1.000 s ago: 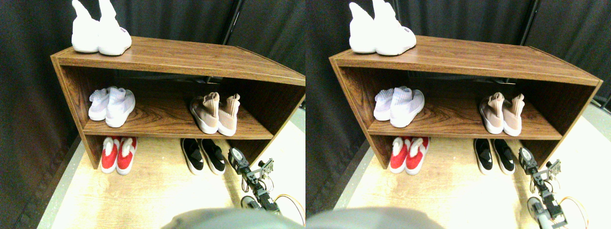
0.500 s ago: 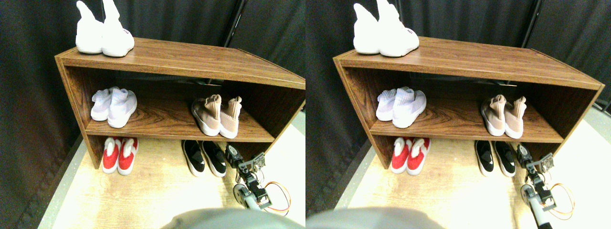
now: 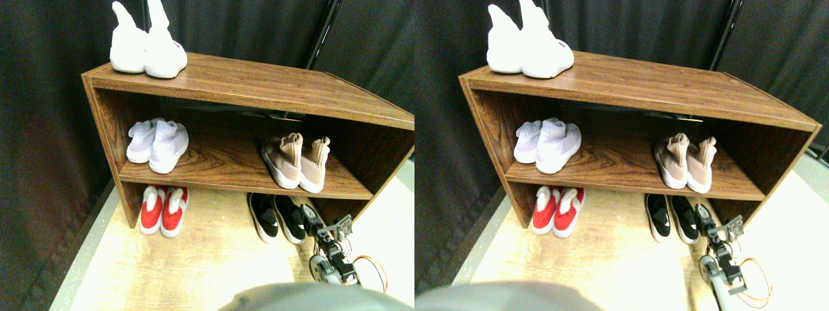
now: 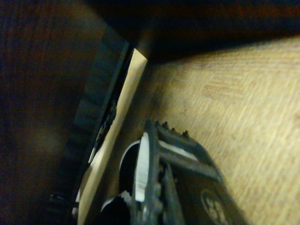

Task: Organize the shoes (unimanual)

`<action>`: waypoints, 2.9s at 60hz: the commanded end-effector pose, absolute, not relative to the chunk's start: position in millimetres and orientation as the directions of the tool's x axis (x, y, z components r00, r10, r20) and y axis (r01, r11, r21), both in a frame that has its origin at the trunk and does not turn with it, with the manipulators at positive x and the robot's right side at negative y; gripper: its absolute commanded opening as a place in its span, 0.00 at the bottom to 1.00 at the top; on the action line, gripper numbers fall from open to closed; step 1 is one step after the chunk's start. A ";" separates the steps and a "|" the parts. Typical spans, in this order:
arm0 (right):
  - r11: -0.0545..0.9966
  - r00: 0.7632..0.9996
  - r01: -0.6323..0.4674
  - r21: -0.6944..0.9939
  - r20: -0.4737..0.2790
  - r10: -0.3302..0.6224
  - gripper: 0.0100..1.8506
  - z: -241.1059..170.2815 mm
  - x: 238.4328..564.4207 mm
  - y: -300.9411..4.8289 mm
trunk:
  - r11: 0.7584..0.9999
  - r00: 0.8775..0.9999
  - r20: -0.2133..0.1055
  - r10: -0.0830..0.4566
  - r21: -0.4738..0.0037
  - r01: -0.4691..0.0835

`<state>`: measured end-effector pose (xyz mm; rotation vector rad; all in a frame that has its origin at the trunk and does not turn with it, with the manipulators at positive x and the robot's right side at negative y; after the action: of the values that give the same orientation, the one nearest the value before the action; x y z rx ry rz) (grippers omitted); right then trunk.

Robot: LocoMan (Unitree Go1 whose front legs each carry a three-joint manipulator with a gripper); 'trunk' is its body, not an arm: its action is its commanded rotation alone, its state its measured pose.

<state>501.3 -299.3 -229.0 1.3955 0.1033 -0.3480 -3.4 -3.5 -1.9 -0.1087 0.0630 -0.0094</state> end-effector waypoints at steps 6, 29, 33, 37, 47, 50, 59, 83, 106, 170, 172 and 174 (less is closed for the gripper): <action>0.149 0.962 0.245 0.958 -0.222 -0.157 0.03 -217.6 505.0 -287.9 | 0.991 0.997 -0.080 0.008 -0.131 -0.018; 0.158 0.962 0.248 0.956 -0.224 -0.154 0.03 -213.5 506.1 -277.9 | 0.991 0.997 -0.082 0.008 -0.135 -0.019; 0.153 0.960 0.251 0.956 -0.226 -0.164 0.03 -214.5 506.0 -277.2 | 0.991 0.997 -0.082 0.008 -0.135 -0.019; 0.151 0.958 0.257 0.955 -0.231 -0.170 0.03 -215.9 506.5 -277.5 | 0.991 0.997 -0.082 0.008 -0.135 -0.019; 0.144 0.954 0.259 0.955 -0.230 -0.191 0.03 -217.7 505.6 -279.6 | 0.992 0.996 -0.087 0.004 -0.129 -0.015; 0.149 0.956 0.259 0.954 -0.232 -0.178 0.03 -217.3 505.6 -281.8 | 0.992 0.996 -0.090 0.003 -0.127 -0.014; 0.145 0.959 0.250 0.957 -0.225 -0.171 0.03 -218.5 506.3 -284.0 | 0.992 0.996 -0.090 0.002 -0.126 -0.013; 0.193 0.971 0.212 0.958 -0.183 -0.154 0.03 -212.1 509.3 -291.7 | 0.992 0.997 -0.079 -0.001 -0.123 -0.009; 0.257 0.983 0.144 0.956 -0.108 -0.150 0.03 -180.4 484.6 -294.8 | 0.994 0.998 -0.052 -0.021 -0.112 0.015; 0.317 0.989 -0.119 0.941 0.084 0.123 0.03 -92.7 387.4 -244.7 | 0.991 0.998 0.062 -0.017 -0.130 0.025; 0.318 0.986 -0.133 0.939 0.093 0.139 0.03 -89.8 386.8 -241.5 | 0.991 0.998 0.063 -0.014 -0.131 0.022; 0.321 0.985 -0.141 0.937 0.100 0.140 0.03 -87.7 386.2 -238.9 | 0.991 0.998 0.064 -0.012 -0.131 0.020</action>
<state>388.3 -244.7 -95.9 1.2400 0.0350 0.1278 2.4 0.2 -2.5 -0.1277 -0.0417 -0.0245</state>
